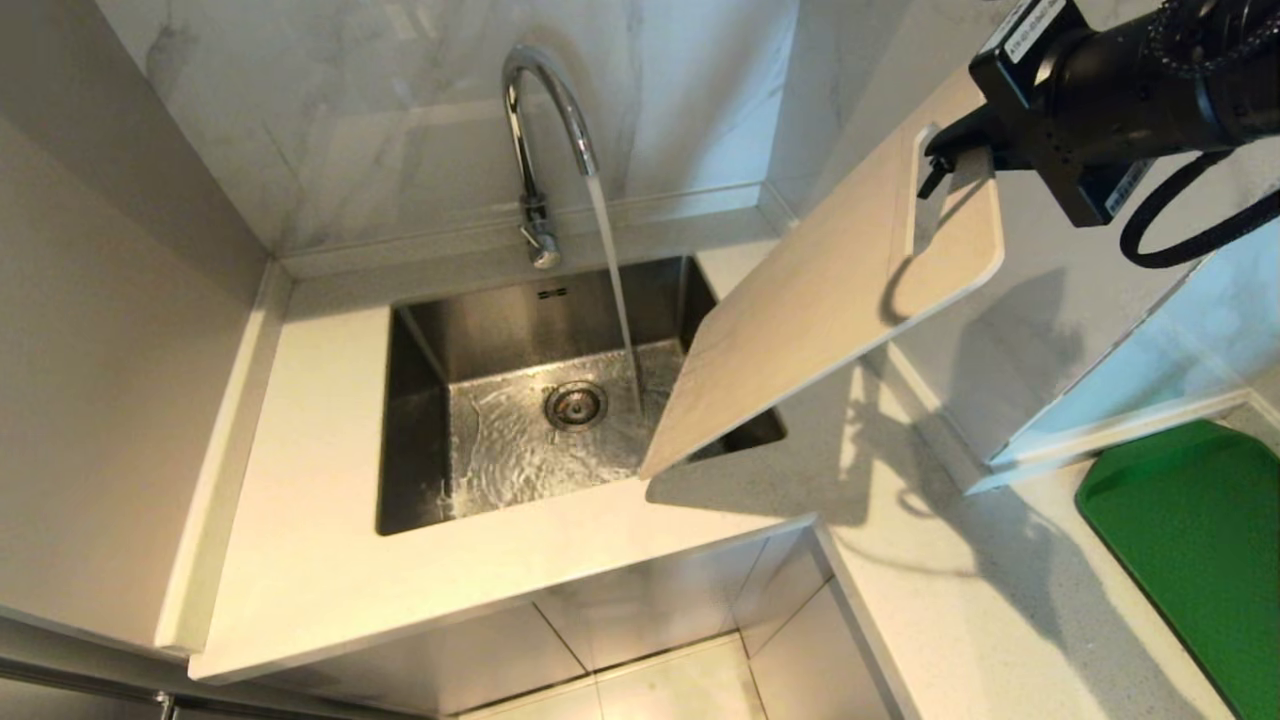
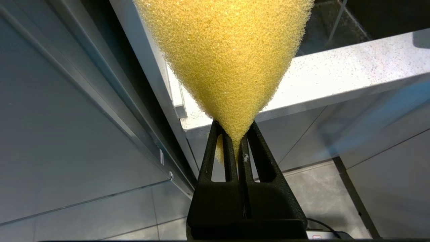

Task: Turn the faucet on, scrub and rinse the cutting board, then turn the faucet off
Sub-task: Pick up the cutting board, then scrub the cutting board underwater

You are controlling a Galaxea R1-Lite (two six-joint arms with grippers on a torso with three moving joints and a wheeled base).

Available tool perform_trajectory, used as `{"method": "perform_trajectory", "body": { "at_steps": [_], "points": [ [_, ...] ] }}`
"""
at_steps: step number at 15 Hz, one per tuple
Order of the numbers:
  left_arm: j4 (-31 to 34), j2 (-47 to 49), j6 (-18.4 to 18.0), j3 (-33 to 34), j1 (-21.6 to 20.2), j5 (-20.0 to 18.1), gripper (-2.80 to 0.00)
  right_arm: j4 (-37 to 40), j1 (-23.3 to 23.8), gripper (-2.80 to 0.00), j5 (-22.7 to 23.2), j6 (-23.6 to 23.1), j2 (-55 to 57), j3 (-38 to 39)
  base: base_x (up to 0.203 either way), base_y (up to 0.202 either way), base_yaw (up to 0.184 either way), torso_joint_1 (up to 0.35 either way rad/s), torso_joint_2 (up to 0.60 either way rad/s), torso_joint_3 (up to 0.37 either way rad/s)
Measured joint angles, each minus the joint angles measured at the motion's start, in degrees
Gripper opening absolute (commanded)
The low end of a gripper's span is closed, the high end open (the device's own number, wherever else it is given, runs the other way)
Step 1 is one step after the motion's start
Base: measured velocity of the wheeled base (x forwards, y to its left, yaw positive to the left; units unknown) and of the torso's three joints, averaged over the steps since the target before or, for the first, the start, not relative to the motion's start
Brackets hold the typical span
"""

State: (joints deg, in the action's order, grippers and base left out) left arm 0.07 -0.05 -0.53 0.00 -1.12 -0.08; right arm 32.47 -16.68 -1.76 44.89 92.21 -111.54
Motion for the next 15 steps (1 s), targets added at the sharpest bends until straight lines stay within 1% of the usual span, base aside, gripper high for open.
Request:
{"method": "perform_trajectory", "body": {
  "at_steps": [7, 10, 15],
  "points": [
    [0.0, 0.0, 0.01, 0.0, 0.0, 0.01, -2.8, 0.76, 0.0, -2.8, 0.02, -0.08, -2.2, 0.02, 0.0, 0.0, 0.0, 0.0, 0.0, 0.0],
    [0.02, 0.0, 0.01, 0.0, 0.0, -0.01, -2.8, 2.56, 0.0, -2.8, 0.09, 0.06, -2.55, 0.22, 0.0, 0.0, 0.0, 0.0, 0.0, 0.0],
    [0.02, 0.0, -0.02, 0.0, 0.0, 0.03, -2.8, 2.66, 0.0, -2.8, 0.02, -0.03, -2.8, 0.38, 0.0, 0.0, 0.0, 0.0, 0.0, 0.0]
  ]
}}
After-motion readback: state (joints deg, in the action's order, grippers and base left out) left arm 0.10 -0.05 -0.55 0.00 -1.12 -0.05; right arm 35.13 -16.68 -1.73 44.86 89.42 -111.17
